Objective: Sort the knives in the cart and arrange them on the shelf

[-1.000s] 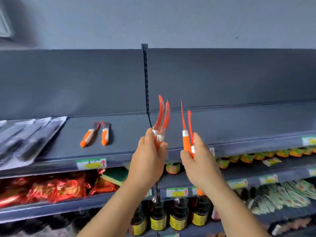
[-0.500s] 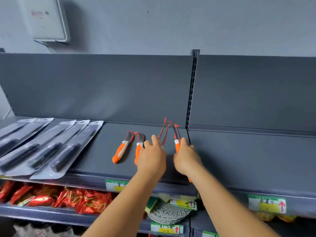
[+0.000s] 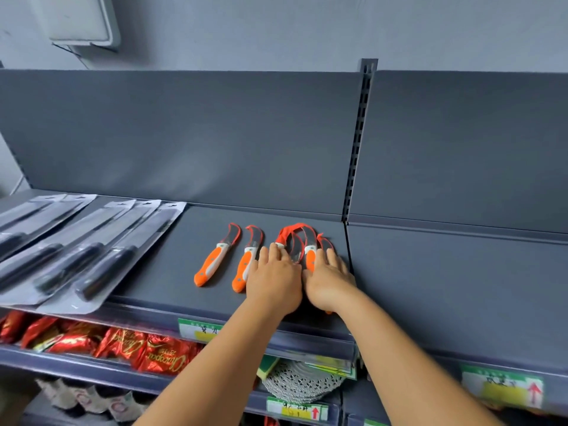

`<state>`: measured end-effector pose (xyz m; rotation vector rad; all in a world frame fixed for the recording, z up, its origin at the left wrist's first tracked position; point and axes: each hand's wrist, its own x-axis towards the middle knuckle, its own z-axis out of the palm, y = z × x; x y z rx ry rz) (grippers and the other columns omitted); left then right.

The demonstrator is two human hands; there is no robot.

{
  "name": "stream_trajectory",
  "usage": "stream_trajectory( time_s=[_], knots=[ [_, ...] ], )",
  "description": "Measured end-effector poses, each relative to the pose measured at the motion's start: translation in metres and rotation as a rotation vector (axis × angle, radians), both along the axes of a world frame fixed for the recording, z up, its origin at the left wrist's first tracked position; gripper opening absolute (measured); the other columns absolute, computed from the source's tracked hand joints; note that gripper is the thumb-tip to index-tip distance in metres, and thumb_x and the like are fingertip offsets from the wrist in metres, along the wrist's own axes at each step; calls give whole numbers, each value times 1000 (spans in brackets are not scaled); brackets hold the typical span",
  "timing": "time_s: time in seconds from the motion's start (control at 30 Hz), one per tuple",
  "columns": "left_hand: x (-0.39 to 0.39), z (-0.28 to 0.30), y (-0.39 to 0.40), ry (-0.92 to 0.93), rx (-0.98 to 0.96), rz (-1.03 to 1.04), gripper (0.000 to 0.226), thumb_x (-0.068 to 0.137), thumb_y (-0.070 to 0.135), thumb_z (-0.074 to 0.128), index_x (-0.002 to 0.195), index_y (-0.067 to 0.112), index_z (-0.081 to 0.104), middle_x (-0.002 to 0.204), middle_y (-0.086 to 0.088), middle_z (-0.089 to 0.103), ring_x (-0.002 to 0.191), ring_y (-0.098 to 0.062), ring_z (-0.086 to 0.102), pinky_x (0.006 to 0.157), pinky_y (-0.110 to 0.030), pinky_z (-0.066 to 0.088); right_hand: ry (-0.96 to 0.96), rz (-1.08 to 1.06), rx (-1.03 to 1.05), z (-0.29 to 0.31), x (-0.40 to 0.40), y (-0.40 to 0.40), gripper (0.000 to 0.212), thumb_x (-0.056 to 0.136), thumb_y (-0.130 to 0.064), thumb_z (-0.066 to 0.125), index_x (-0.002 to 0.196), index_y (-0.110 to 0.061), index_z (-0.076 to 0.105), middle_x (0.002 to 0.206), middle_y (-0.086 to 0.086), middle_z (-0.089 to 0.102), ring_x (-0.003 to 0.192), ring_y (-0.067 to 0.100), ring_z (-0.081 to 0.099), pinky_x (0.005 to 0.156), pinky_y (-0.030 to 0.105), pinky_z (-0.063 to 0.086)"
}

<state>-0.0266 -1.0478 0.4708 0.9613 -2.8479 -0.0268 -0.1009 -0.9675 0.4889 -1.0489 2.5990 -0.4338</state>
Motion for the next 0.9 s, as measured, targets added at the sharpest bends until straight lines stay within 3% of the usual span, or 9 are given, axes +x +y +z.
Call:
stream_trajectory(
  time_s=[0.13,0.33,0.5,0.73,0.9],
  knots=[
    [7,13,7,121,115,50,51,101,35,25,141,5,34,148,-11,33,139,-30,23,115,-40,19,-13,-20,-77,4,1,4,62,100,-43,26,153,-20,2,161,0,-6,147,23,2,119,41,13],
    [34,50,40,319,31,-163,29,99,20,34,120,7,50,130,-6,49,121,-26,42,94,-36,37,139,-58,-344,28,28,43,50,102,-39,28,147,-17,26,151,0,28,139,20,25,110,33,24],
    [59,51,75,489,70,-336,38,99,22,34,135,11,43,134,-5,49,121,-25,45,96,-31,33,190,-156,-422,35,70,105,45,100,-31,37,144,-19,33,150,-1,30,136,19,27,108,30,23],
    [98,5,153,412,142,-665,42,95,19,46,135,8,46,133,-6,52,119,-28,50,97,-37,41,196,-421,-325,-11,133,206,54,100,-36,36,150,-22,21,155,-8,18,143,13,15,115,29,15],
    [113,-40,215,230,223,-840,45,95,26,47,138,11,44,137,-4,48,123,-25,47,101,-34,37,145,-658,-274,-61,173,276,56,97,-36,44,148,-19,28,154,-3,26,142,17,22,116,32,19]
  ],
)
